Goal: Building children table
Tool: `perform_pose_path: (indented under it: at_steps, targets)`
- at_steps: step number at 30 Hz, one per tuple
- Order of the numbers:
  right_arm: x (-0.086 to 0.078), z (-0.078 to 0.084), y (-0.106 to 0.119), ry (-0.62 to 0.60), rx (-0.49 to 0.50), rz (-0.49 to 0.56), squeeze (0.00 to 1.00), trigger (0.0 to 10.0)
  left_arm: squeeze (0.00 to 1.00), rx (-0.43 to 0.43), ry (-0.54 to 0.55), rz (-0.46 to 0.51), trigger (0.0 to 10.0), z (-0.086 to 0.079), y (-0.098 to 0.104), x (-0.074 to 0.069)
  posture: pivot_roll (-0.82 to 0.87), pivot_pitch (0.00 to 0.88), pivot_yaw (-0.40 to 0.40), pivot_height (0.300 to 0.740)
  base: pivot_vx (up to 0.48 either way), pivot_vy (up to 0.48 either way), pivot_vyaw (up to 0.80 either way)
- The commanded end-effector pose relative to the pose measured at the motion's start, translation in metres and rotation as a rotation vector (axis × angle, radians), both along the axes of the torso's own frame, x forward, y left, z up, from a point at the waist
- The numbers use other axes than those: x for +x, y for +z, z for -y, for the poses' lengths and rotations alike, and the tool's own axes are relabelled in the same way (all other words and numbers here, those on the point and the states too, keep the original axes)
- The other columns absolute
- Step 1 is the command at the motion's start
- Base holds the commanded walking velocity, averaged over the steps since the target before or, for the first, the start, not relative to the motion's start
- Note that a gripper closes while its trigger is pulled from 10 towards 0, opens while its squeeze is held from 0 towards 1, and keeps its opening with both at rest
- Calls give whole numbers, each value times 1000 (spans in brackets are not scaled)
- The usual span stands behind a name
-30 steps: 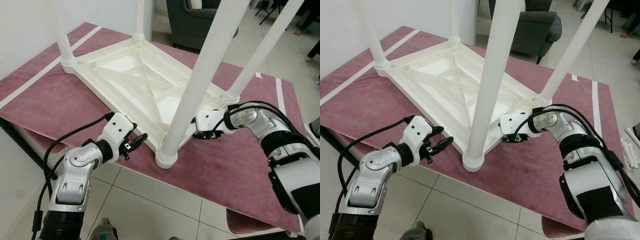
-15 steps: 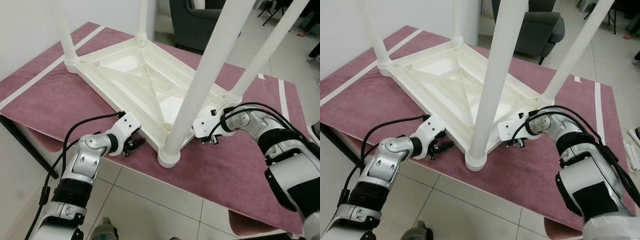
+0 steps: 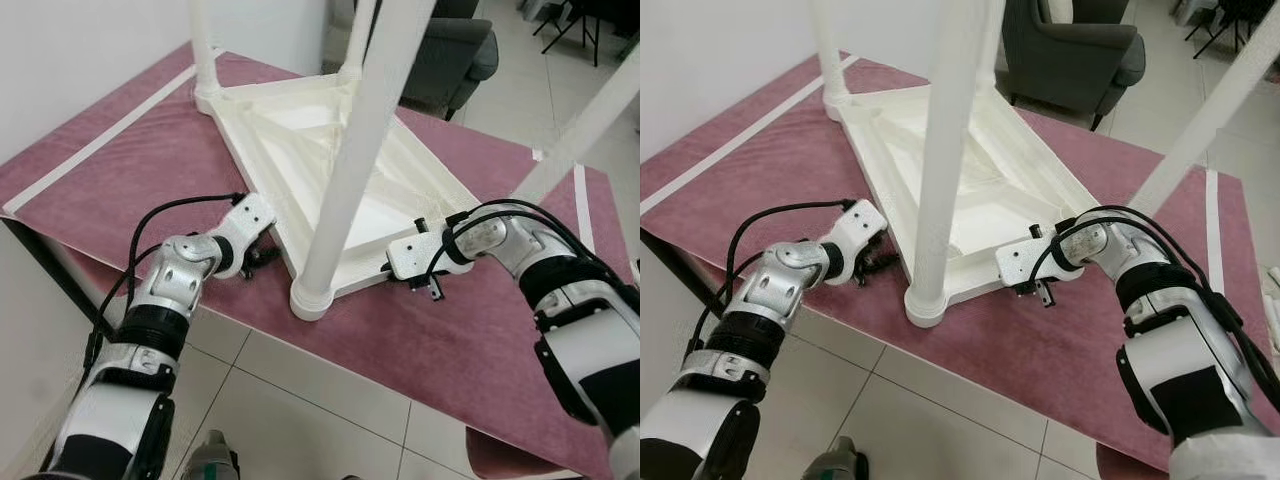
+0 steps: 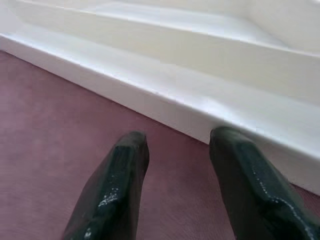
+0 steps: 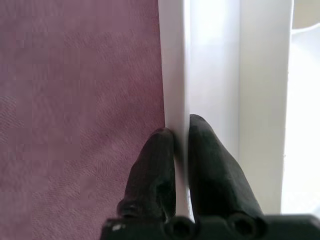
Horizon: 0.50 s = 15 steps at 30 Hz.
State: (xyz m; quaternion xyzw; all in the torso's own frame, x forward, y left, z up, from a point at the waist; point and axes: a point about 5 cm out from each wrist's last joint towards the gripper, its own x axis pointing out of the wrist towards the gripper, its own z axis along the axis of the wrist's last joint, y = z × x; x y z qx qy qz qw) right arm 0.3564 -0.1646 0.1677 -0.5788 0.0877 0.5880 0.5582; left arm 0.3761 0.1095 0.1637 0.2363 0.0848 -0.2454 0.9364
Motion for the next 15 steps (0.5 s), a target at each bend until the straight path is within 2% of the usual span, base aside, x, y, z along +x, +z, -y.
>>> perform_pose_path:
  at_steps: [1,3,7,9,15]
  targets:
    - [-9,-21,-17,54,92,-51,0,0,0,-15,-24,52,10000,12,9,2,164,45,-47,740,0,0,0]
    - [-9,-23,-17,55,105,-51,0,0,0,-15,-27,51,10000,13,8,3,164,45,-47,740,0,0,0]
    - [-12,-48,-19,43,244,-78,0,0,0,-26,-42,37,10000,21,4,8,158,43,-47,740,0,0,0]
    - [-12,-51,-20,34,266,-84,0,0,0,-29,-43,34,10000,22,3,9,158,43,-47,740,0,0,0]
    - [-14,-70,-23,-88,452,-158,0,196,0,-48,-10,30,10000,21,1,12,152,42,-51,740,0,0,0]
